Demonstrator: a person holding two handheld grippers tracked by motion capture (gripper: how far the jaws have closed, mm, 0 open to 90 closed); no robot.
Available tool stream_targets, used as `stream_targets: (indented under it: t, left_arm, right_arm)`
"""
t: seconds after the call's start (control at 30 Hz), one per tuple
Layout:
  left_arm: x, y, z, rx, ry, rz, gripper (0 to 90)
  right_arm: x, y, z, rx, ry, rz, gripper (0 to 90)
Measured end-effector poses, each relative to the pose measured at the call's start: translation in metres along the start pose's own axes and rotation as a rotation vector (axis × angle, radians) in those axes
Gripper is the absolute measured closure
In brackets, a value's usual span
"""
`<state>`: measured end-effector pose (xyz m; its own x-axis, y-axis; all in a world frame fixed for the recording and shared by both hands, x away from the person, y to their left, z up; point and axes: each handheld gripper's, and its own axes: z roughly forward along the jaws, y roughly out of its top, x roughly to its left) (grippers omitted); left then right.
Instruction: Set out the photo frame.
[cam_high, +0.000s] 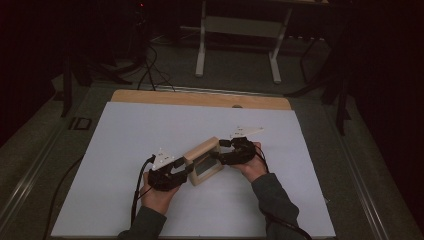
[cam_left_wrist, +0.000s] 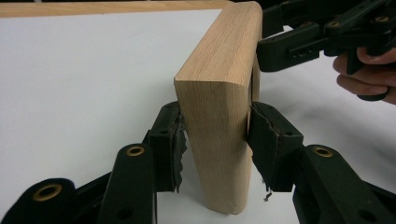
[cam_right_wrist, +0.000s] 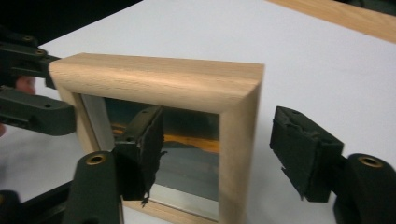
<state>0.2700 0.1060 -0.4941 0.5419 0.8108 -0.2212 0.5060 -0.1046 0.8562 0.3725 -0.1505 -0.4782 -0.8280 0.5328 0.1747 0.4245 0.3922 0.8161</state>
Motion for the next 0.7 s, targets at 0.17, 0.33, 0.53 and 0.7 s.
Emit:
stream_targets:
  t: [0.17,0.33,0.53,0.7]
  left_arm:
    - [0.004,0.002,0.000,0.011,-0.024,-0.005,57.4]
    - [0.008,0.004,0.002,0.017,-0.044,-0.006,57.7]
    - [0.010,0.004,0.002,0.017,-0.058,-0.001,57.9]
    - [0.012,0.004,0.003,0.012,-0.064,-0.001,57.9]
  right_arm:
    - [-0.001,0.001,0.007,0.024,0.022,0.002,28.1]
    - [0.001,0.001,0.013,0.026,0.041,-0.005,24.7]
    - [0.000,0.003,0.017,0.030,0.059,0.000,20.6]
    - [-0.001,0.005,0.019,0.039,0.072,0.000,19.9]
